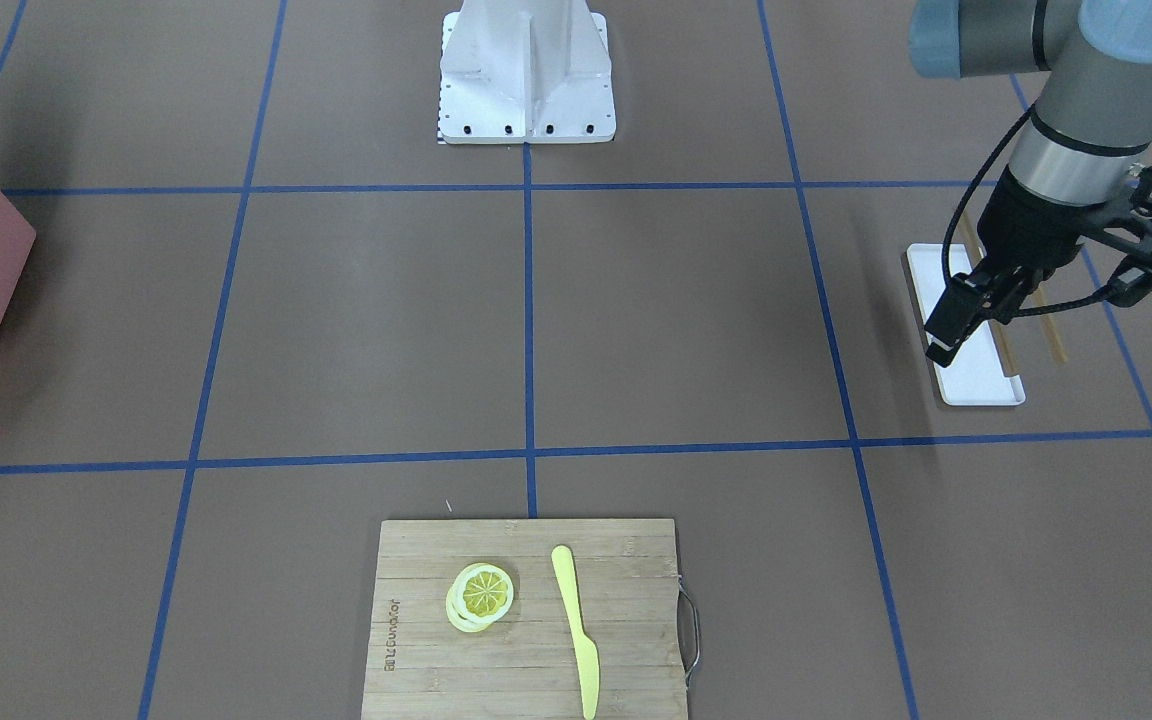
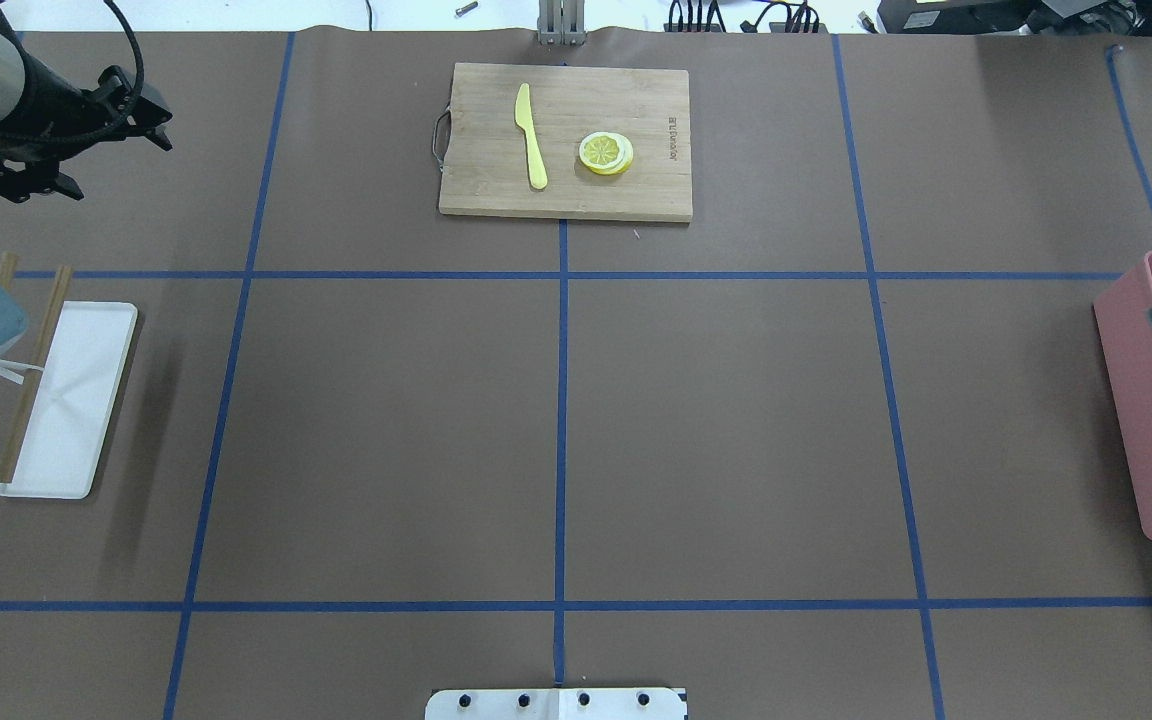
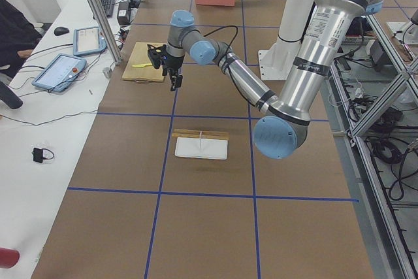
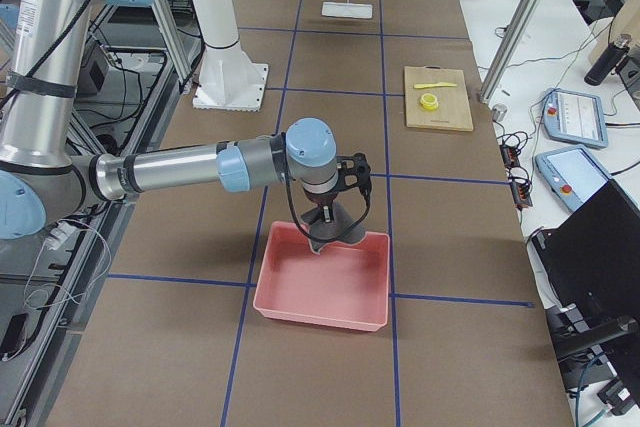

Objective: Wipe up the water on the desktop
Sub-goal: 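Lift the towel and carry it over the pink bin with the right gripper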

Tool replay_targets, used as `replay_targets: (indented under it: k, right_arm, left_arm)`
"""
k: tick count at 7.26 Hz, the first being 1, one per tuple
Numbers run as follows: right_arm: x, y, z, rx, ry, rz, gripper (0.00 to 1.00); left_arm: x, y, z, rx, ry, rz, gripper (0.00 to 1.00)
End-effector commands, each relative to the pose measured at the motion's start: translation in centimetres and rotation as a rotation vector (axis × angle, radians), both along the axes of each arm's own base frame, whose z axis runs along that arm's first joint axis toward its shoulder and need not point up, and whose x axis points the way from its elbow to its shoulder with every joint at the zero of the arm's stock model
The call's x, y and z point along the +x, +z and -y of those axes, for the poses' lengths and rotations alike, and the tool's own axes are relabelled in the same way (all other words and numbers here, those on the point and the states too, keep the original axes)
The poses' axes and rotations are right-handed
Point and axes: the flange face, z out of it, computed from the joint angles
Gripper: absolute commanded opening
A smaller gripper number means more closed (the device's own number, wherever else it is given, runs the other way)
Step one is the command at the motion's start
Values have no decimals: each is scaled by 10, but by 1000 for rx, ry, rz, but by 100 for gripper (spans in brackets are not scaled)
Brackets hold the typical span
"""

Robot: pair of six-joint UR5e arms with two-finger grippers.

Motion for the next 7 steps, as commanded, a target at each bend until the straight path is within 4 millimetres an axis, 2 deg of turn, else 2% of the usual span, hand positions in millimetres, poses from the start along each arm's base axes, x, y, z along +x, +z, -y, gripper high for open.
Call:
replay_targets:
  k: [1,3,6,7]
  right_arm:
    - [27,26,-13,8,-89,-139,0]
    - [28,32,-15,-8,-112,-188,0]
    - [11,32,-15,1,-166,-191,0]
    - [3,34,-15,3,-192,-191,49]
  left_arm:
    - [3,0,-2,0,6,-1,98]
    - [5,1,-2,-3,9,1,98]
    - [6,4,0,-7,10,5,98]
    - [6,4,0,-7,10,5,98]
